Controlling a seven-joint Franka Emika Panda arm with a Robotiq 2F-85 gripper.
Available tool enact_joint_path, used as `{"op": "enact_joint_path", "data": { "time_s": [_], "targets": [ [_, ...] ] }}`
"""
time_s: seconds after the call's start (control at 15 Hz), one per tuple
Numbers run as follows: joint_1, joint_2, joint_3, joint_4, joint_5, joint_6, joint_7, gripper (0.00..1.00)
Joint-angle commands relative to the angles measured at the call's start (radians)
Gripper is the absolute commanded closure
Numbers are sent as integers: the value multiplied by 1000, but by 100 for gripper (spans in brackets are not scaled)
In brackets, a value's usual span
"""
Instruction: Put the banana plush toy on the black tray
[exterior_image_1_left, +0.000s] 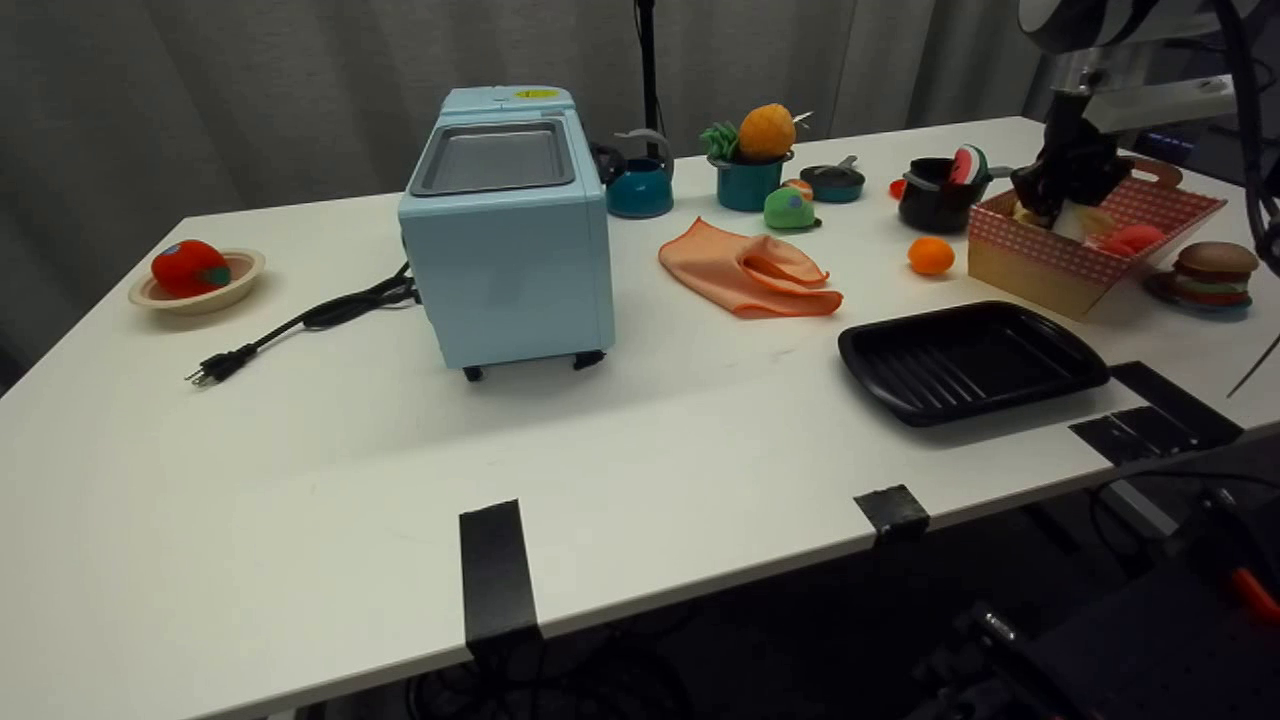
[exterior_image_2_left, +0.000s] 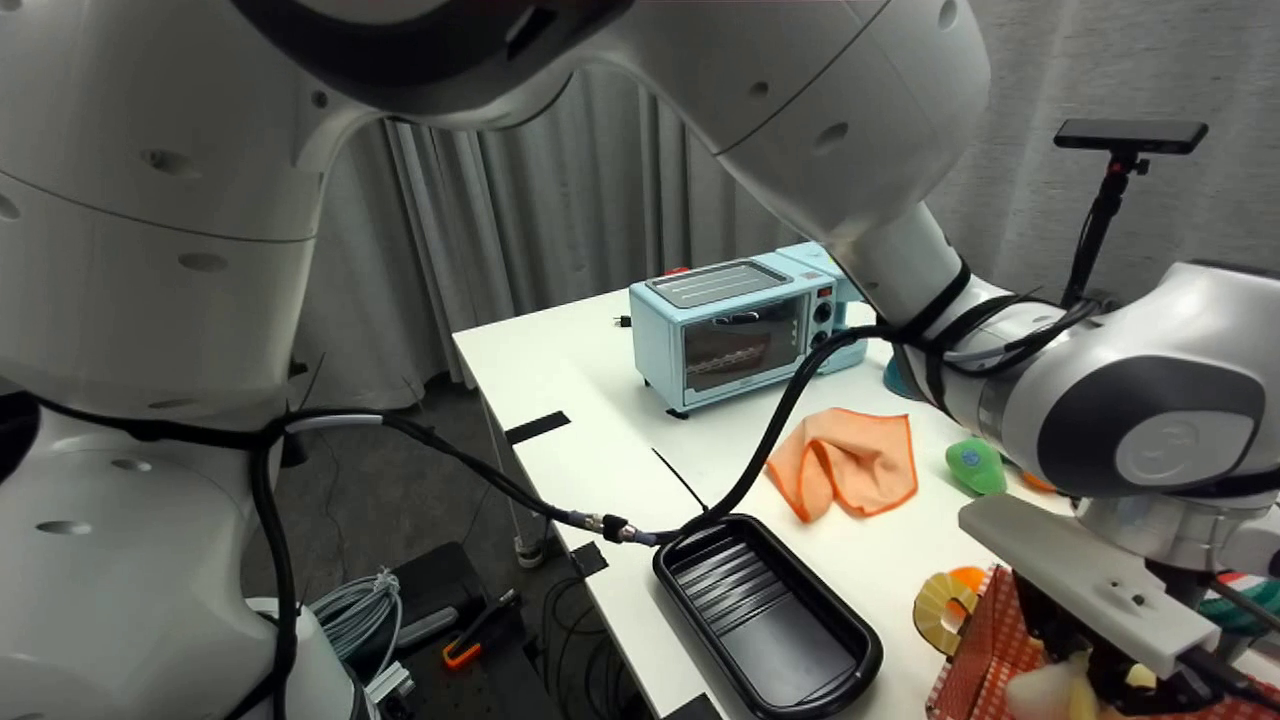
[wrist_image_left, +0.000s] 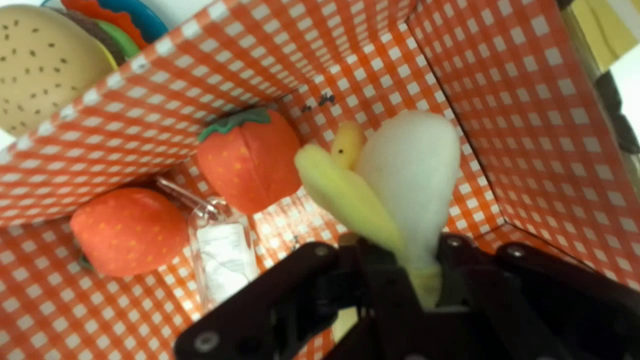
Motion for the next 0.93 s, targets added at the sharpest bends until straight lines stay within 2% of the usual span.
{"op": "enact_joint_path", "data": {
  "time_s": [0.0,0.47,0.87],
  "targets": [
    [-7,-72,26,38,29,-38,-28,99],
    [-3,-189,69,131,129,-115,-60,97],
    [11,-316,90,77,241,-162,-141,97]
  ]
}}
